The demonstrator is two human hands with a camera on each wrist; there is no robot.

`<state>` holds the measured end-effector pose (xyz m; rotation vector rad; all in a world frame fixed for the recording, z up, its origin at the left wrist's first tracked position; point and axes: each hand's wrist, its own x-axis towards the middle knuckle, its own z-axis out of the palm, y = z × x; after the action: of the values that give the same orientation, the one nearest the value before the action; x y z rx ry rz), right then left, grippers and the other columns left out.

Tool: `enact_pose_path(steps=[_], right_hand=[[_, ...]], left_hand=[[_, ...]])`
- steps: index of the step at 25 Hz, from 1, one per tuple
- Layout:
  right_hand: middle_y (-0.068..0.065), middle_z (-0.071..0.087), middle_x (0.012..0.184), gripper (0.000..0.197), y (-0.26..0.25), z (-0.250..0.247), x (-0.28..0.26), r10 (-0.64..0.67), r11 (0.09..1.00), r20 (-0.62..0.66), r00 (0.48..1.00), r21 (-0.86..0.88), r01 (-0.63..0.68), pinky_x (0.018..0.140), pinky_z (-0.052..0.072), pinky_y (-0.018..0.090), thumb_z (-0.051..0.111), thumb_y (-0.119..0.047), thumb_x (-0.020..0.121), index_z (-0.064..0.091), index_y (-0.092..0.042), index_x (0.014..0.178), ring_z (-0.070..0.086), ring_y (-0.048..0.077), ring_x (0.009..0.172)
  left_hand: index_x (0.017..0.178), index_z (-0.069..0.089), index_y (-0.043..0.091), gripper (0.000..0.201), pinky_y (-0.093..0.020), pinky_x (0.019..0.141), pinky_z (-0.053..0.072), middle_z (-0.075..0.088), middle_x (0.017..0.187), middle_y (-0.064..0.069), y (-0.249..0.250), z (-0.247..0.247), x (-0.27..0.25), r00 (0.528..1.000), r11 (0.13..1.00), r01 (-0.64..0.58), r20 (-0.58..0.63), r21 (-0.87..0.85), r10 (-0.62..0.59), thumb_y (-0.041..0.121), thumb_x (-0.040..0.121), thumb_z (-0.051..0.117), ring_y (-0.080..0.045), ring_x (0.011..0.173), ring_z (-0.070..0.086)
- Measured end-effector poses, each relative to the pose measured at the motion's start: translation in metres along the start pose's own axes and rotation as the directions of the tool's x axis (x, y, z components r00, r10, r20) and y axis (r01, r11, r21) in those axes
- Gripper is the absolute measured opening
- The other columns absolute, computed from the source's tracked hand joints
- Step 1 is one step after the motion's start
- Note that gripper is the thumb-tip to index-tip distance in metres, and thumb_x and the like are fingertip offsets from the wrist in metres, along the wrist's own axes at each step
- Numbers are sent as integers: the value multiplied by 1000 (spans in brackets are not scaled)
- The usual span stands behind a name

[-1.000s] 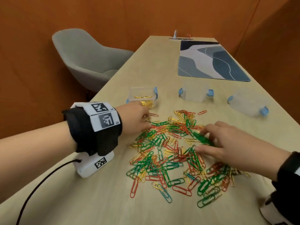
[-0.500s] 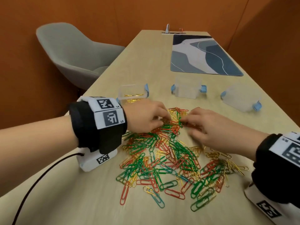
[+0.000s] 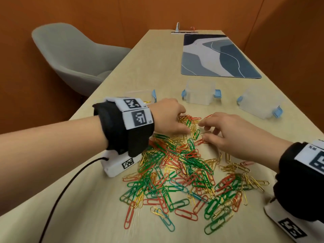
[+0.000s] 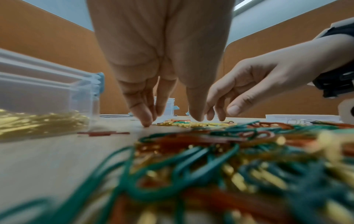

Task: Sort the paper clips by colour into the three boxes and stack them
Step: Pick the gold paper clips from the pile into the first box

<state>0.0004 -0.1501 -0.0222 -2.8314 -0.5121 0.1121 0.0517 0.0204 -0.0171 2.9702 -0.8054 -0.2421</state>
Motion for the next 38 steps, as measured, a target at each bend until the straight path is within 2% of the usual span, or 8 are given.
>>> enact_pose_path(steps=[8,12,18,24,27,29,34,38], right_hand=[[-7,55,96,22,-9,1,-3,-95,995,36,995,24,95,70,31,18,59,-28,88,64,-24,110,46,8,82],[0,56,109,30,-11,2,-1,-52,998,27,998,-30,53,73,28,18,53,-28,92,57,-21,121,48,14,89],[5,58,116,30,-9,1,-5,46,997,-3,999,-58,-46,82,38,25,49,-26,92,58,-18,119,54,20,104],[-5,61,101,24,-15,-2,-6,-16,999,18,1000,41,15,70,31,18,58,-35,88,64,-25,109,48,8,82],[-6,64,85,3,-16,-3,-10,-27,997,58,998,72,23,58,37,13,63,-27,85,63,-26,88,52,3,70],[-6,65,75,10,-14,-3,-10,-25,996,51,998,92,21,55,38,7,58,-19,86,63,-22,77,53,1,63],[-9,57,92,15,-14,-3,-8,-34,997,37,999,67,31,63,35,13,63,-29,85,67,-25,99,48,3,76],[-10,58,85,4,-13,-2,-8,-14,999,59,998,51,11,59,36,10,63,-26,84,64,-23,86,49,0,70]], left_hand=[[107,69,23,30,-19,75,43,69,103,5,-3,1,-10,999,977,-11,-45,-213,2,34,80,70,-6,84,58],[116,65,24,45,-25,86,47,62,106,5,0,2,-14,1000,978,-21,11,-209,24,44,76,70,-9,90,58],[94,71,20,18,-11,64,40,66,82,6,2,2,-20,999,964,-33,22,-263,40,28,78,72,-3,69,53],[92,70,15,11,-13,65,46,61,65,12,-5,2,-30,997,938,24,-64,-346,-49,18,82,69,-6,64,60],[100,70,16,16,-16,70,48,63,69,7,-13,0,-36,984,907,51,-134,-418,-117,17,85,65,-3,61,59],[107,69,21,20,-18,75,42,63,82,6,-15,1,-40,984,926,49,-140,-374,-109,21,89,60,-4,71,55],[98,69,22,20,-25,76,45,60,86,5,-15,-1,-47,981,935,44,-161,-351,-107,27,94,50,-14,80,55],[90,62,20,20,-22,66,47,61,82,4,-19,1,-43,971,902,89,-165,-423,-173,17,96,43,-10,71,58]])
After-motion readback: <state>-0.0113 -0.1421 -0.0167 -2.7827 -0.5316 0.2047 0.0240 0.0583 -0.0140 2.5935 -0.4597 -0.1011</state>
